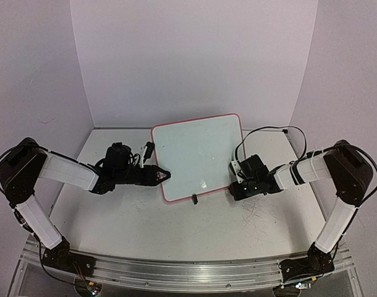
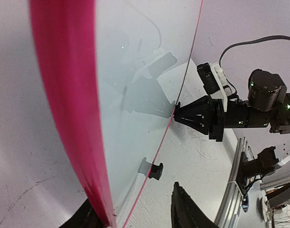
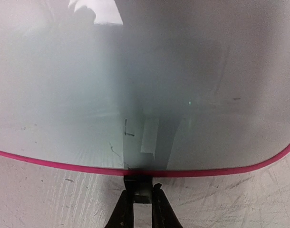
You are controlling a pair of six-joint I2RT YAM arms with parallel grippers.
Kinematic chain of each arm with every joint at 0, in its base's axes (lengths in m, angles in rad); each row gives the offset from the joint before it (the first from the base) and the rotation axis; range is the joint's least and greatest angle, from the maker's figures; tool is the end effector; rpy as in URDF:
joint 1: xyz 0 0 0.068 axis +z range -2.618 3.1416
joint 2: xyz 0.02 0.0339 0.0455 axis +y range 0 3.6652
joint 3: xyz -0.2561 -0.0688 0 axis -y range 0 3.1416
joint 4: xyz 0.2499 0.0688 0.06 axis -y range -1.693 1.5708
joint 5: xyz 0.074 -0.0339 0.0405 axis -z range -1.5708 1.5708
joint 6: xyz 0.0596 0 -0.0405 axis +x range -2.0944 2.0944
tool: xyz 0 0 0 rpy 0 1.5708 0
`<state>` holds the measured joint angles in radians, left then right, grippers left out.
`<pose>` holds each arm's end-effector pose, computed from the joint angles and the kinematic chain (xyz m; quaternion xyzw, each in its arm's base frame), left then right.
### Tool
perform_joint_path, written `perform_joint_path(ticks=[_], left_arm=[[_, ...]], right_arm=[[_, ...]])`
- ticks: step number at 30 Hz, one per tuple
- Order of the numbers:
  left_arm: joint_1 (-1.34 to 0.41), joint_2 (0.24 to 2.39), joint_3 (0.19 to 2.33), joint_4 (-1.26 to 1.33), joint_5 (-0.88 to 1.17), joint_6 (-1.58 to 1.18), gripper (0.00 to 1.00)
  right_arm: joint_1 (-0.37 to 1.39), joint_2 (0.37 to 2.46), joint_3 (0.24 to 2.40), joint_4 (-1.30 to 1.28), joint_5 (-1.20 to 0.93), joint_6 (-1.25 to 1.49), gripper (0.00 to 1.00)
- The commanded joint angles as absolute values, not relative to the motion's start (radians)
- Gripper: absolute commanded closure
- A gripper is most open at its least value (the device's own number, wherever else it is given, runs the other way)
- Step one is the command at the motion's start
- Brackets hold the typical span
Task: Write a sentence on the whiteboard
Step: Adjust the whiteboard at the center of the board.
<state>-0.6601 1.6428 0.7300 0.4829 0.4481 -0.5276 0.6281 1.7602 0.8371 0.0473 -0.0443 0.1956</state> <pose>0.2644 -0.2380 0.1547 0.1740 0.8109 -0.4496 0.3317 0.2836 0.2092 0.0994 -0.2091 0.9165 0.1554 0.3037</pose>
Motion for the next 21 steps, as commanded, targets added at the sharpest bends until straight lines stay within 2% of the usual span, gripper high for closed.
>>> perform_joint_path(ticks=[1,4,7,16,21], left_arm=[[-0.668,1.658,0.766,0.560,0.434,-0.439,0.61],[-0.667,1.683,0.772,0.561,0.432,-0.430,0.73],[-0.669,1.709,0.774,0.570,0.434,-0.431,0.81],[-0.673,1.751,0.769,0.628,0.447,-0.447,0.91],[-0.675,1.723,0.710,0.632,0.403,-0.457,0.92]], right_arm=[[0.671,1.736,0.838,0.135,-0.082,0.210,0.95],[0.691,1.743,0.846,0.140,-0.074,0.214,0.97],[0.706,1.746,0.850,0.146,-0.072,0.225,1.00],[0.719,1.753,0.859,0.153,-0.076,0.243,1.00],[0.720,1.738,0.851,0.149,-0.038,0.260,0.99]])
